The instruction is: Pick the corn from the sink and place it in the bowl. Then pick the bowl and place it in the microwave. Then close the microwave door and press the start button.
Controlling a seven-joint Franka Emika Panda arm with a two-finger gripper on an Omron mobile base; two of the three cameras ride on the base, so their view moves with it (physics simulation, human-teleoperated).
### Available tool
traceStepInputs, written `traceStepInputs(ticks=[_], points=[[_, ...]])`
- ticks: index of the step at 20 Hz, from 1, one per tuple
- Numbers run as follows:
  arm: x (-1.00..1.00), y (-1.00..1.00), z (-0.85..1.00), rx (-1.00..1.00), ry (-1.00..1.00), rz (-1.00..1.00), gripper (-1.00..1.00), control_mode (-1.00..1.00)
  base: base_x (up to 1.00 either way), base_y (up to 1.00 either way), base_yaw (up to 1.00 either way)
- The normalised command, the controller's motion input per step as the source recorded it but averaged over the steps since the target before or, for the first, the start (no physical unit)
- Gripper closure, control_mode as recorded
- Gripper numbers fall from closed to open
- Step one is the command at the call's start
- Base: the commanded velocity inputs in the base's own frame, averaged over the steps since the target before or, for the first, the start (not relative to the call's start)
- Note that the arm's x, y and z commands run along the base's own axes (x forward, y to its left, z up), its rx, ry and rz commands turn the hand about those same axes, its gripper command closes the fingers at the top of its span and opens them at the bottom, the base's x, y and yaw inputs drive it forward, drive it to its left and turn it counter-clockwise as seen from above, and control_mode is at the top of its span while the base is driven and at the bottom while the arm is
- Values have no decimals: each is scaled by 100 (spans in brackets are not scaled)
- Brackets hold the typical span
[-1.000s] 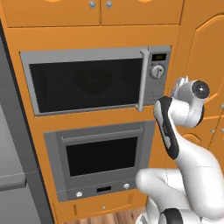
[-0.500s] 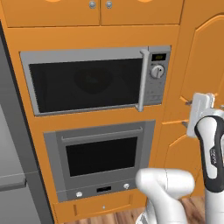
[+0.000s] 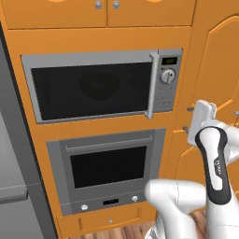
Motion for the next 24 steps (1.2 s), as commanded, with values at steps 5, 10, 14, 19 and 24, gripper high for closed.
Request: traceStepInputs(ticks=[5,10,14,19,24], points=[[10,-5,33,0,0,-6,100,-100,0,0,0],[30,-4,15,0,0,-8,100,-100,0,0,0],[46,-2,0,0,0,-12,100,-100,0,0,0],[46,-5,0,0,0,-8,100,-100,0,0,0],[36,-13,-4,0,0,0,100,-100,0,0,0]])
